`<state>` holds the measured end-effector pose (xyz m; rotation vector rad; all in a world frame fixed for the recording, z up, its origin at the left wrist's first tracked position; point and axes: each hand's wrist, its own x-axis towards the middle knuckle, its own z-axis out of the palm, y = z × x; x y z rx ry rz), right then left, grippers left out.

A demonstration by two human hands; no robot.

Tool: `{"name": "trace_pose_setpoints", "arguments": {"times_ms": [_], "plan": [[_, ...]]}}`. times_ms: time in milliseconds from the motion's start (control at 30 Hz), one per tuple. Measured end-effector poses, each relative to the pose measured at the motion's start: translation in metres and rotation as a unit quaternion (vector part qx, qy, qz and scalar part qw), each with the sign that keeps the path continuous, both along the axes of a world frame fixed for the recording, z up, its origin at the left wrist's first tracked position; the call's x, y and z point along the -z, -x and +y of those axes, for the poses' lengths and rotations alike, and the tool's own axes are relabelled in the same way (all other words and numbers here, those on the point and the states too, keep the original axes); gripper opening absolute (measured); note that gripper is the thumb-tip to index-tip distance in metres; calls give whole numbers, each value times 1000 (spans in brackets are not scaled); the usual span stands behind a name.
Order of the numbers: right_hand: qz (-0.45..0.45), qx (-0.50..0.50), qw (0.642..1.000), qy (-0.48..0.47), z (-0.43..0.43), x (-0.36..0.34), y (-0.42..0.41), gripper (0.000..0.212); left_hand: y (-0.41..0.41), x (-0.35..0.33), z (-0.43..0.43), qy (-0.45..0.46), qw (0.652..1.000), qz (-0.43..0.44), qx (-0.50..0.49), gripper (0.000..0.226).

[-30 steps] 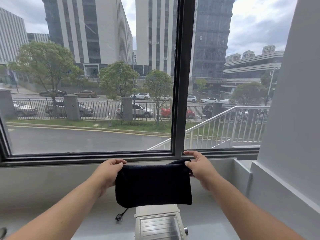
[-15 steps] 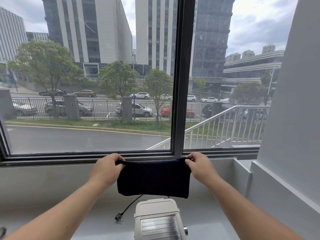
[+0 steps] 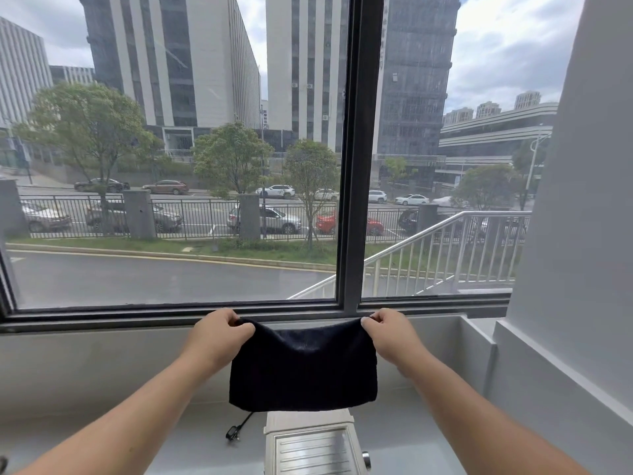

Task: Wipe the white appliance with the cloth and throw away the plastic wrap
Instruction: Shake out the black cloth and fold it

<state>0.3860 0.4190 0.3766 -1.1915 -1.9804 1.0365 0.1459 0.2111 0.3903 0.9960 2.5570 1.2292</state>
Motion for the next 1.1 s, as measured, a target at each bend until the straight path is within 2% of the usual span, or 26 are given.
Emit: {"name": "trace_pose_setpoints", "arguments": {"times_ms": [133, 233, 333, 533, 700, 867, 1100], "plan": [[13, -11, 999, 42, -3, 3, 6, 29, -8, -2, 5, -15, 998, -54, 6, 19], [54, -33, 992, 105, -11, 2, 12, 21, -16, -2, 11, -46, 992, -117, 24, 17], [94, -69, 982, 150, -23, -1, 21, 21, -28, -3, 17, -78, 979, -182, 56, 16], [140, -118, 969, 167, -47, -8, 34, 22, -46, 0, 29, -103, 955, -252, 119, 21], [140, -154, 965, 158, -57, -9, 39, 20, -59, 4, 36, -103, 950, -251, 154, 18], [97, -149, 980, 91, -62, -8, 41, 10, -70, 4, 42, -117, 947, -244, 173, 15], [129, -178, 968, 118, -64, -7, 42, 12, -81, 1, 46, -116, 950, -233, 173, 14]]}}
